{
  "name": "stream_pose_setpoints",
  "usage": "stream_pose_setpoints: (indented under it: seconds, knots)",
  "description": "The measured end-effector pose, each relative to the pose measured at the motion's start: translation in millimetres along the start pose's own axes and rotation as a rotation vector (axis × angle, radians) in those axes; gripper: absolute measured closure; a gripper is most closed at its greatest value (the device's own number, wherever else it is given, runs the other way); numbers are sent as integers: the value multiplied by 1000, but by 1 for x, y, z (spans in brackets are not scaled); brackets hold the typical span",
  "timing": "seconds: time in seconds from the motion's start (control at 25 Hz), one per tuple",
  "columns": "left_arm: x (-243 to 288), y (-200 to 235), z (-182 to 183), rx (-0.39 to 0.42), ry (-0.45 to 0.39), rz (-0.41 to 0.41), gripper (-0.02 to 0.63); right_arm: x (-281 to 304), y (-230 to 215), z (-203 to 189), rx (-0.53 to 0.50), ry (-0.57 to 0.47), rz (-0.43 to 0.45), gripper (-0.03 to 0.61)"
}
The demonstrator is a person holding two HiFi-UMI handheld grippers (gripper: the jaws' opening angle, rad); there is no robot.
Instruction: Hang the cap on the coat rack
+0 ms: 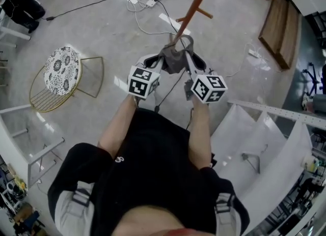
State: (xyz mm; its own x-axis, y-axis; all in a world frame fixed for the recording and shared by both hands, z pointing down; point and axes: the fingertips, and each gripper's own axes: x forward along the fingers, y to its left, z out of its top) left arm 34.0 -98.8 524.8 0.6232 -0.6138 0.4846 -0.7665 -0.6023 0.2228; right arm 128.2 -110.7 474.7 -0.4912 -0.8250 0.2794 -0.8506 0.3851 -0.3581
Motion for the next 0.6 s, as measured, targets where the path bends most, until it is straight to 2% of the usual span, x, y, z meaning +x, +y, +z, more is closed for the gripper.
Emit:
stream_pose_setpoints:
  seconds: [0.12,0.36,0.6]
  knots:
    - [23,24,5,-19,19,-10,592,29,-13,-1,7,35,-14,541]
    - [58,57,-11,-32,101,-58,592,75,-25,-10,15,128,-45,541]
    - [82,75,-20,-63,156,-86,592,98,-40,-22,46,191,-74,540]
